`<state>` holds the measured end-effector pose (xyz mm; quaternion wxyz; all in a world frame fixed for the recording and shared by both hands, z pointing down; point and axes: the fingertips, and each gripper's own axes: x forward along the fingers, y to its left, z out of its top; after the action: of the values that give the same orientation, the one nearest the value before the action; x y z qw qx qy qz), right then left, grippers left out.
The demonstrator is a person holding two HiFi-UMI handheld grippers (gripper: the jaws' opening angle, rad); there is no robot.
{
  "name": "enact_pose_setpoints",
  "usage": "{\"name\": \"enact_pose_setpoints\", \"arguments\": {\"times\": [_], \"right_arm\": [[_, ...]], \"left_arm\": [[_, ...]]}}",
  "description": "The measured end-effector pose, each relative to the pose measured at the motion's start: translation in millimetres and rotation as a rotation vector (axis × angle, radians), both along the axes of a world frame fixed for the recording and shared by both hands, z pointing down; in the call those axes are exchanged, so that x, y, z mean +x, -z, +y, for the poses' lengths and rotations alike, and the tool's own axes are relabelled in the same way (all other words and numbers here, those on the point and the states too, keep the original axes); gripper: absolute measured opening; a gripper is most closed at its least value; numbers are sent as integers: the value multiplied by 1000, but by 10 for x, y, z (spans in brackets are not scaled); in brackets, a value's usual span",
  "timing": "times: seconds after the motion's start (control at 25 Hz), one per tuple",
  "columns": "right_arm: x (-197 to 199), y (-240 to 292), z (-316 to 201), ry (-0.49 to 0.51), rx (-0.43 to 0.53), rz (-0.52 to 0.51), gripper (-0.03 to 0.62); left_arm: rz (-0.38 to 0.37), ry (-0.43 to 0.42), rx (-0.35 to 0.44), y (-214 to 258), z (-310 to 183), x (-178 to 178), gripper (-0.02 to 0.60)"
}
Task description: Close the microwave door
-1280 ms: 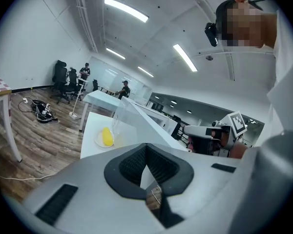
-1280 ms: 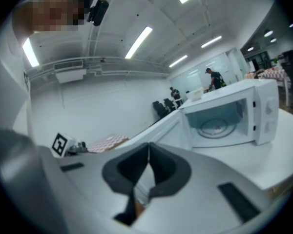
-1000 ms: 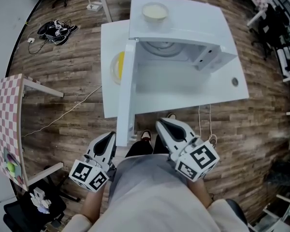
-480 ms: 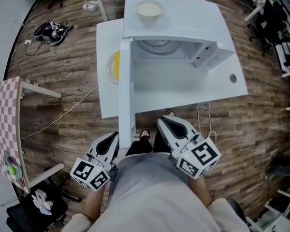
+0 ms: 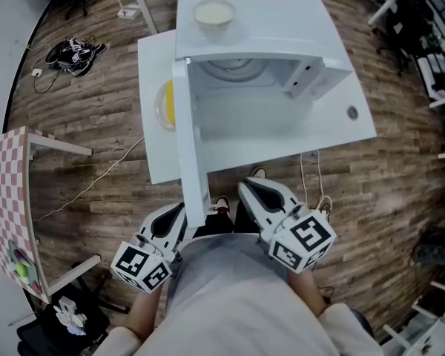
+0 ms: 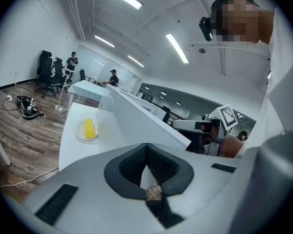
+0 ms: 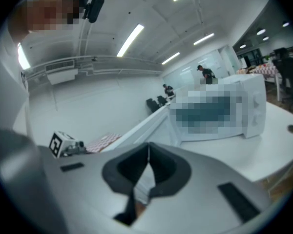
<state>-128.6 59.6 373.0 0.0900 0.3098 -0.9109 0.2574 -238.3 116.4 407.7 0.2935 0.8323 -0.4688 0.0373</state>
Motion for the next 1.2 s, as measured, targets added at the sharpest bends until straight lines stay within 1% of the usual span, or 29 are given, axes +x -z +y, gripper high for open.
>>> {"name": "enact_pose_setpoints", "arguments": {"times": [0.36,0.56,0.8,1.2], "right_arm": [[94,-28,-19,-18,-10,2,25],[168,-42,-65,-33,-14,1,25],[254,-74,-99,-51,-27,6,25],[404,-108,-182,-80,-40,8,25]], "left_arm": [[22,-26,-17,-7,-73,100,17],[78,-35,-39,-15,-140,184,17],[100,-54,-58,-29,-203,276,17],[105,-101,-71,-43,-316,461,17]]}}
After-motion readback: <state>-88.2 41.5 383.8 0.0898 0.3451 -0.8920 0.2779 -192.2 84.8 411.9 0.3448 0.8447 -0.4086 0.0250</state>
